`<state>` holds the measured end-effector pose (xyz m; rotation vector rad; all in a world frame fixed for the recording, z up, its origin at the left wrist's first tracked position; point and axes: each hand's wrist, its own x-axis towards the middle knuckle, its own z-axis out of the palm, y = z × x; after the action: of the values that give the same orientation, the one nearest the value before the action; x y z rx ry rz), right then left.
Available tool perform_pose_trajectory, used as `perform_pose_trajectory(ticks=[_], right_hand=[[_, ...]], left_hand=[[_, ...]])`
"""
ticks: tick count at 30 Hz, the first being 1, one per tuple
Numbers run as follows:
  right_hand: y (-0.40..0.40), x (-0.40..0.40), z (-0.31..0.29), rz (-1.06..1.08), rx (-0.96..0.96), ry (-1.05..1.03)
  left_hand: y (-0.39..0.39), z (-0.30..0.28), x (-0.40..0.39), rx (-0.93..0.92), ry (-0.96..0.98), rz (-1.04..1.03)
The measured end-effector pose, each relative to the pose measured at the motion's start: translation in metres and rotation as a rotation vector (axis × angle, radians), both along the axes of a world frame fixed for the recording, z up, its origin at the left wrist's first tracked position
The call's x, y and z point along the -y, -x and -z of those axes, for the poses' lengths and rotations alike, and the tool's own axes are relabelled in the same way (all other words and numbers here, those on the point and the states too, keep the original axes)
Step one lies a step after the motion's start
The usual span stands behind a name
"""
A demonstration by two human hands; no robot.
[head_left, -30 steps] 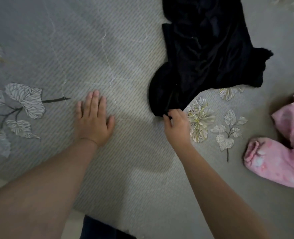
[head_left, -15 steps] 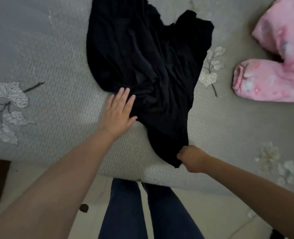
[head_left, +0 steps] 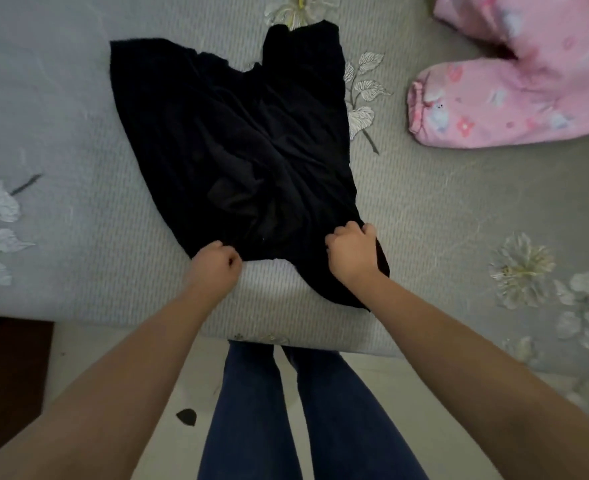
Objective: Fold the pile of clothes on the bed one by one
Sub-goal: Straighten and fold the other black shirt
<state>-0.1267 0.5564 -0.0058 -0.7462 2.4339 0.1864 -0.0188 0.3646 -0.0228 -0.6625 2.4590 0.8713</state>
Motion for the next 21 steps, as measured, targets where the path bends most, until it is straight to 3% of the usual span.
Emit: perform_pose_trajectory(ticks=[2, 6, 8, 10, 11, 13, 16, 21], right_hand=[[-0.003, -0.008, -0.003, 0.053, -0.027, 0.063], [-0.012, -0.043, -0.019, -0.042, -0.056, 0.526], [-0.028, -0.062, -0.023, -0.072, 0.292, 0.540], [-0.042, -0.075, -0.022, -0.050, 0.640, 0.320], [-0.049, -0.082, -0.018, -0.031, 0.709, 0.212], [-0.053, -0.088, -0.013, 0.065, 0.703, 0.206], [-0.038, -0.098, -0.014, 0.280, 0.588, 0.410], [0.017, -0.109, -0.026, 0.191, 0.358, 0.397]], left_hand=[[-0.022, -0.014, 0.003, -0.061, 0.043, -0.059], [-0.067, -0.037, 0.002, -0.028, 0.171, -0.161], [-0.087, -0.039, -0.003, 0.141, 0.247, -0.039], [-0.096, -0.041, -0.013, 0.331, 0.329, 0.152], [-0.095, -0.041, -0.020, 0.383, 0.367, 0.212], [-0.085, -0.042, -0.037, 0.341, 0.387, 0.176], [-0.044, -0.042, -0.057, 0.079, 0.329, -0.043], [0.024, -0.053, -0.048, -0.162, 0.301, -0.149]])
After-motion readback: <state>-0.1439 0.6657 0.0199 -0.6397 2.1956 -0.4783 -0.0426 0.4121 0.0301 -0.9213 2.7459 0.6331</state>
